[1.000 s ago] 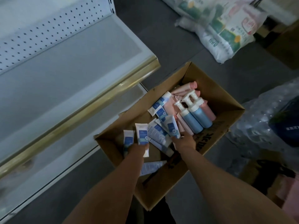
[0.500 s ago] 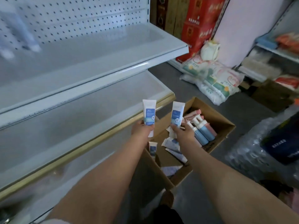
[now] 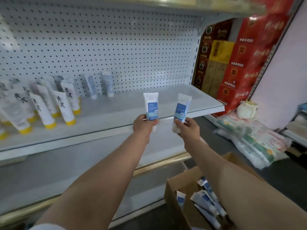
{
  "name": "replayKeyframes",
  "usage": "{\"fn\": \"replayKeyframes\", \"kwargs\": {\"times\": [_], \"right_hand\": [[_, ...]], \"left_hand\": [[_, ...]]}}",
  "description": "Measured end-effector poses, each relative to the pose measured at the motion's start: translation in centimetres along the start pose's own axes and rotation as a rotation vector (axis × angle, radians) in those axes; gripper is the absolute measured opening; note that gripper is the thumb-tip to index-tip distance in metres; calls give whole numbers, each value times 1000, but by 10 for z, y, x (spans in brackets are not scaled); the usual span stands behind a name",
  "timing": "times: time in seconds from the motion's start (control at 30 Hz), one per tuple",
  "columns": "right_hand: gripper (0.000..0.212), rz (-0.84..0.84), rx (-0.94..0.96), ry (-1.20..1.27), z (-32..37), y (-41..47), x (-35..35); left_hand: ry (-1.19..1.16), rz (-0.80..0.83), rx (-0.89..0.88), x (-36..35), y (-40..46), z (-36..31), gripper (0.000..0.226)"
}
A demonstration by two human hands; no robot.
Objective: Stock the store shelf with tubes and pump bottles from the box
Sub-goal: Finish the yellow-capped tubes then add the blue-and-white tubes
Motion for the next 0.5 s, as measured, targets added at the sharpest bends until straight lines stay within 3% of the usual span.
{"fn": "replayKeyframes", "kwargs": {"times": [0.17, 0.27, 0.5], "right_hand": [[27, 143, 59, 10, 18, 24, -55], [36, 220, 95, -24, 20, 39, -87], [22, 323, 165, -113, 18, 69, -157]], "left_hand": [[-37, -137, -22, 35, 37, -20, 43], [-59, -231, -22, 62, 57, -22, 42], [-56, -448, -42, 121, 98, -20, 31]]}}
Point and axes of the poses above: each hand's wrist, its own y-axis towards the middle knuckle, its own x-axis out of the back of the hand, z = x × y, the point moved 3 cm from there along y, towards the middle knuckle, and after that the axes turned 1 degree about -y, right-handed, at the moved point
